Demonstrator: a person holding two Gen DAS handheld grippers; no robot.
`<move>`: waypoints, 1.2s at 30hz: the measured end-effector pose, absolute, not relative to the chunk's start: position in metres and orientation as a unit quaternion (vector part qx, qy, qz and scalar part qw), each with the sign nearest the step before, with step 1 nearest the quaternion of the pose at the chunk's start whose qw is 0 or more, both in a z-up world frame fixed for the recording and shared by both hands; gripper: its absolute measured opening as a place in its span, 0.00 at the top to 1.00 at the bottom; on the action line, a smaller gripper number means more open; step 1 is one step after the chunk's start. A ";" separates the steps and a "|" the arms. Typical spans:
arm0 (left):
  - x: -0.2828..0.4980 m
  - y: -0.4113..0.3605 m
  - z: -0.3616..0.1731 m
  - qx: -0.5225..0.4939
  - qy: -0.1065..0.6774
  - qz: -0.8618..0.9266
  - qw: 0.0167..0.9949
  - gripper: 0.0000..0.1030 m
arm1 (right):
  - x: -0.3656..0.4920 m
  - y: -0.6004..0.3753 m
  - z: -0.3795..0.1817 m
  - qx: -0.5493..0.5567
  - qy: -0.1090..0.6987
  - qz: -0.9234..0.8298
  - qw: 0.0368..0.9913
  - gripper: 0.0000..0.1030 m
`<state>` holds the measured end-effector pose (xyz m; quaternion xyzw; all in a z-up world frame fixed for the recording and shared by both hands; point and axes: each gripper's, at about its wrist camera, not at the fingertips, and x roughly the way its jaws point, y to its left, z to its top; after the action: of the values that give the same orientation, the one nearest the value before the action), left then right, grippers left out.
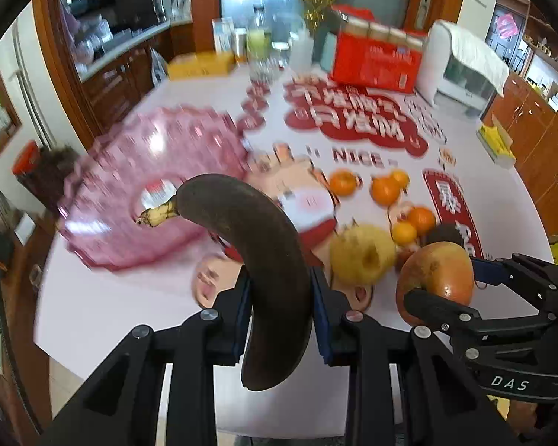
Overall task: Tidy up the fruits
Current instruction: 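Carry the banana and apple into the pink bowl and release both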
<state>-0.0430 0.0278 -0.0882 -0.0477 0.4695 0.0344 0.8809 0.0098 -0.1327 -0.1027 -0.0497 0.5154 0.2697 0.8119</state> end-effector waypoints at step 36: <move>0.094 0.243 -0.174 0.020 0.532 0.009 0.847 0.62 | 0.143 0.118 -0.162 -0.106 0.542 0.285 0.783 0.32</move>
<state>0.0944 0.2427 -0.1741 0.0203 0.5318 0.0086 0.8466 0.1428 0.1185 -0.1624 -0.1062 0.5424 0.2846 0.7833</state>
